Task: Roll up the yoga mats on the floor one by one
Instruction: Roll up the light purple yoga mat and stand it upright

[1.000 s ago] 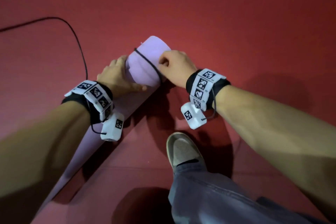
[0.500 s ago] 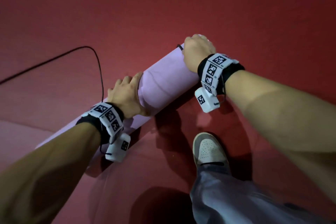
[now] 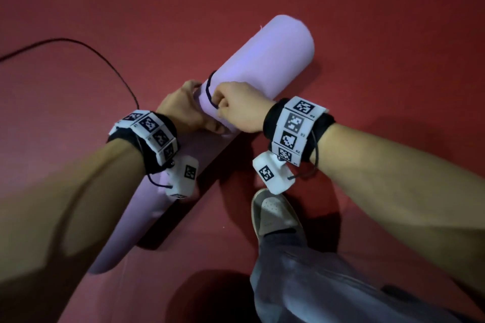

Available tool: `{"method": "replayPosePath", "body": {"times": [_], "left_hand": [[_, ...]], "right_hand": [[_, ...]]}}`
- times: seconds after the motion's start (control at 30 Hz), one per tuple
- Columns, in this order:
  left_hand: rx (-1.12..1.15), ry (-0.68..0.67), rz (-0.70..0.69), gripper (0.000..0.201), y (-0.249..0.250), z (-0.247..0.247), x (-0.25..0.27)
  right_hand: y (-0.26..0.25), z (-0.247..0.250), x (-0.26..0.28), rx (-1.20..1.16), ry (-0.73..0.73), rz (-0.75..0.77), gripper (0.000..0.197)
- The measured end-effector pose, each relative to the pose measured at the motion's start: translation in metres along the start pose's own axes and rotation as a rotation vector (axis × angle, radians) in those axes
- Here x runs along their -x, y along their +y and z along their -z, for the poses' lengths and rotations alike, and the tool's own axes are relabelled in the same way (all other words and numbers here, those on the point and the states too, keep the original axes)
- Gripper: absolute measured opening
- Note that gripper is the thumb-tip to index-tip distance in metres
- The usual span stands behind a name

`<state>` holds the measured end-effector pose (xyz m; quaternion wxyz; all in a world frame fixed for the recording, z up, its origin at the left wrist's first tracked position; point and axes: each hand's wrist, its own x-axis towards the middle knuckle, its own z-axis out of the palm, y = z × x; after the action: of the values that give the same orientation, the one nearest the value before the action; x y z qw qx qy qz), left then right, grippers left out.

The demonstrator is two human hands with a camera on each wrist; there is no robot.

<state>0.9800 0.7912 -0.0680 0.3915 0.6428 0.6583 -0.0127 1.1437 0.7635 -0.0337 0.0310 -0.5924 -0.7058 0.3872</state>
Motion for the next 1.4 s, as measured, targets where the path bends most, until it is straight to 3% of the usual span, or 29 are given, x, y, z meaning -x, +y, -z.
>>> {"method": "replayPosePath", "body": {"times": [0.07,0.13,0.23,0.37,0.43,0.53,0.57,0.67,0.77,0.83,0.97,1.1,1.23,1.3,1.4], "left_hand": [[-0.006,-0.035,0.006,0.126,-0.003,-0.001,-0.006],[-0.013,-0.016,0.011,0.117,-0.007,0.006,-0.009],[-0.082,0.173,0.021,0.106,-0.022,0.019,-0.001],[-0.250,0.318,0.040,0.072,-0.037,0.024,0.018],[-0.338,0.264,0.072,0.082,-0.037,0.021,0.028],[-0.394,0.127,0.129,0.129,-0.036,0.006,0.040],[-0.388,0.134,0.130,0.136,-0.037,0.001,0.041],[-0.349,0.192,0.135,0.130,-0.040,0.005,0.034],[-0.287,0.209,0.142,0.125,-0.043,0.017,0.025],[-0.215,0.214,0.123,0.125,-0.039,0.021,0.025],[0.011,0.192,0.063,0.124,-0.027,0.033,0.023],[0.120,0.221,0.100,0.127,-0.019,0.038,0.012],[-0.042,0.187,0.136,0.130,-0.015,0.018,0.008],[-0.155,0.163,0.148,0.132,-0.017,0.006,0.011],[-0.212,0.130,0.114,0.130,-0.021,0.006,0.014]], "right_hand": [[0.014,-0.012,0.001,-0.048,0.076,-0.001,0.029],[0.022,-0.027,0.000,-0.056,0.244,0.047,0.032],[0.030,-0.040,-0.007,-0.054,0.474,0.070,0.031],[0.047,-0.038,-0.023,-0.037,0.597,-0.032,0.033],[0.056,-0.035,-0.033,-0.075,0.631,-0.075,0.032],[0.061,-0.037,-0.041,-0.024,0.603,-0.110,0.021],[0.062,-0.038,-0.041,0.012,0.598,-0.106,0.017],[0.053,-0.037,-0.036,0.098,0.542,-0.075,0.010],[0.028,-0.052,-0.023,0.107,0.259,0.060,0.008],[0.010,-0.067,-0.013,-0.063,0.104,0.150,0.004],[0.030,-0.070,-0.012,-0.453,0.072,0.080,0.012],[0.042,-0.069,-0.003,-0.512,-0.068,0.043,0.014],[0.029,-0.043,-0.007,-0.316,-0.009,0.050,0.025],[0.029,-0.024,-0.009,-0.150,0.099,0.061,0.025],[0.026,-0.006,-0.015,-0.139,0.268,0.046,0.024]]}}
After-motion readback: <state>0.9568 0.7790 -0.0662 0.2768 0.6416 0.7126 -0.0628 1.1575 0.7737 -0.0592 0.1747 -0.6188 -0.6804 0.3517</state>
